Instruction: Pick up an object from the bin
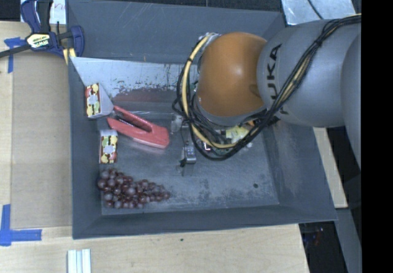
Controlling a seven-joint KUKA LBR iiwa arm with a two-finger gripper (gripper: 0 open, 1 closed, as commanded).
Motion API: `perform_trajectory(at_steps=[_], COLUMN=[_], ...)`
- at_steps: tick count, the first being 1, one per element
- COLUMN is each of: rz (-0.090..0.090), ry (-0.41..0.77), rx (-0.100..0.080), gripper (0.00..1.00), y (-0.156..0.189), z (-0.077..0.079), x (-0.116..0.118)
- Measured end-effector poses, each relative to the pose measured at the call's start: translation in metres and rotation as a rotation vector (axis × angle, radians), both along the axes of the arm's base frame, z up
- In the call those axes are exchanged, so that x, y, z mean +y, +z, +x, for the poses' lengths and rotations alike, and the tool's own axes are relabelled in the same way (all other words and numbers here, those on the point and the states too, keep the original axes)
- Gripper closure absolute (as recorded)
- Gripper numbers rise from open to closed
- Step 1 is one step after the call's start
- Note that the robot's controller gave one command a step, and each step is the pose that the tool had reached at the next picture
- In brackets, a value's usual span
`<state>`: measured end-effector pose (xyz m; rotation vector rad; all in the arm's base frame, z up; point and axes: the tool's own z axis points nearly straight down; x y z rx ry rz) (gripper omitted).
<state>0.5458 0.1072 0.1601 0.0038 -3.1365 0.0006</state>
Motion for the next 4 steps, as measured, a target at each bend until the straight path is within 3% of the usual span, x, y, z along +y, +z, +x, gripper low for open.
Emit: perform_trajectory(at_steps=[1,2,3,4], rz=[0.001,0.001,0.001,0.002], ry=[-0.003,0.136,0.247,0.535], rx=[-0.008,-0.016,-0.010,-0.004], gripper=[0.00,0.00,0.00,0.00], y=[0.004,-0.040,-0.028,-0.057], z=[0.002,-0.021,-0.031,-0.048], x=[0.000,0.031,0.065,0.129])
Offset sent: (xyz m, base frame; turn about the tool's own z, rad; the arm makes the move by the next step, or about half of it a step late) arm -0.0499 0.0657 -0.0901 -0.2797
